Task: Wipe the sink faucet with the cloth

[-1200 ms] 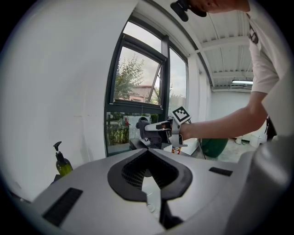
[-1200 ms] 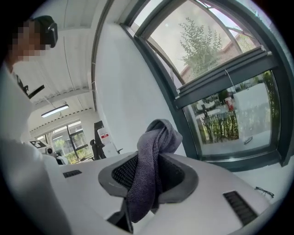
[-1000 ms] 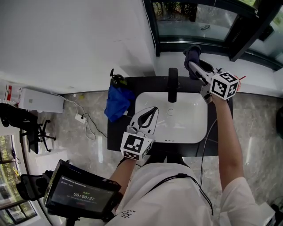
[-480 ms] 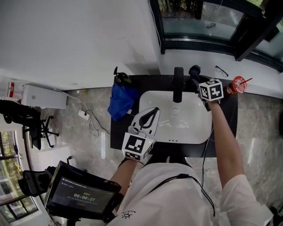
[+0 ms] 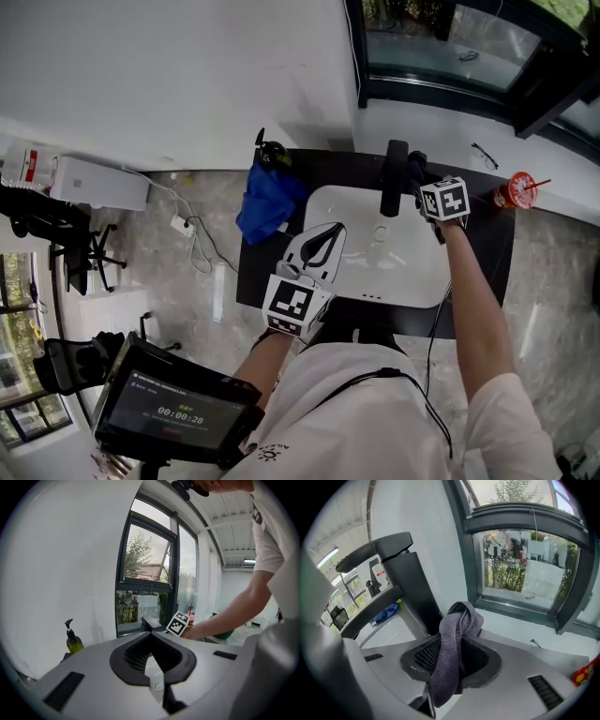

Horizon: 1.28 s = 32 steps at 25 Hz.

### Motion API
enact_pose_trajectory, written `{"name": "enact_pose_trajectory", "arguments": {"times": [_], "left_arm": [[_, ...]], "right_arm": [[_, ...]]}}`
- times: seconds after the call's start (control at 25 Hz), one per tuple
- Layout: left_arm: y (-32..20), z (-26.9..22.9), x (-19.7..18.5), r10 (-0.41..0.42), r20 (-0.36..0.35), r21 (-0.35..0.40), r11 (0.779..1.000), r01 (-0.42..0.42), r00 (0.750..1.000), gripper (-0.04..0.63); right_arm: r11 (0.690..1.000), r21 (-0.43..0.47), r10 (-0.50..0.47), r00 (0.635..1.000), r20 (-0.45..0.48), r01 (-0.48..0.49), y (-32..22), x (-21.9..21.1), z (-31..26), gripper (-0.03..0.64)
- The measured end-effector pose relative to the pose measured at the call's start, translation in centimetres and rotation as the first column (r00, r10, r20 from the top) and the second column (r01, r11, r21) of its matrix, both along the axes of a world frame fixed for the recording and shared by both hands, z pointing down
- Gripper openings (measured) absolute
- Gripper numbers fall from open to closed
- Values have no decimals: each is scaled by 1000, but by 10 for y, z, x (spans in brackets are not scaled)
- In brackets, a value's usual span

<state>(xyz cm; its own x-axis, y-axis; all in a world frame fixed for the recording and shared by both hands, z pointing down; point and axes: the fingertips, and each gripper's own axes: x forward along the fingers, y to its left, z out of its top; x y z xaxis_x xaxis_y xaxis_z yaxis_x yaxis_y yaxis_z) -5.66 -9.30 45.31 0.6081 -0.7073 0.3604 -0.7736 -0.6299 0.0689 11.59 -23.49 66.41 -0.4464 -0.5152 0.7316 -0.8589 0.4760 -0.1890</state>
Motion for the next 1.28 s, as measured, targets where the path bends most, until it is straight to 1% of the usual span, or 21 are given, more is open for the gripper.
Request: {"name": "enact_pose_trajectory", "arguments": {"times": [0.12,0.24,0.4,0.52,0.64,0.72,0.88,1.0,1.16,1.24,1.28], "left_arm": [[2,-1,1,-1,4,0,1000,1,1000,-7],[2,-1,-2,-9,5,1,1000,9,1000,-6],[1,-1,-3,-6,8,3,1000,6,1000,-7],[0,-3,0,-1,0,5,1000,1,1000,-6],[-1,-4,5,13,-7,8,1000,-12,1000,-6],[-1,-6,9,22,-11,10,1000,-22,1000,-6],[-1,-7,14,37,-18,14,999,-37,999,-6],[-3,-10,18,47,-23,23,999,-46,999,-6],[-5,-15,18,48,-30,38,998,-47,998,-6],[-6,-15,17,43,-36,42,998,-41,998,-6],[-6,-14,16,39,-38,43,998,-37,999,-6]], "right_arm": [[1000,-19,-7,999,45,8,5,-13,6,121],[1000,-22,-17,995,94,19,6,-23,0,121],[1000,25,-18,978,206,13,3,-25,-25,121],[996,87,-31,951,308,4,-1,-26,-59,121],[989,146,-46,904,426,-18,-5,-27,-99,121],[983,180,-57,876,478,-34,-7,-28,-124,121],[969,246,-104,875,473,-18,-7,-33,-156,121],[956,293,-137,855,501,-18,-8,-34,-183,121],[922,386,-211,824,526,-11,-3,-39,-234,121],[906,422,-261,812,522,20,7,-44,-254,121],[899,435,-286,814,506,46,13,-48,-259,121]]}}
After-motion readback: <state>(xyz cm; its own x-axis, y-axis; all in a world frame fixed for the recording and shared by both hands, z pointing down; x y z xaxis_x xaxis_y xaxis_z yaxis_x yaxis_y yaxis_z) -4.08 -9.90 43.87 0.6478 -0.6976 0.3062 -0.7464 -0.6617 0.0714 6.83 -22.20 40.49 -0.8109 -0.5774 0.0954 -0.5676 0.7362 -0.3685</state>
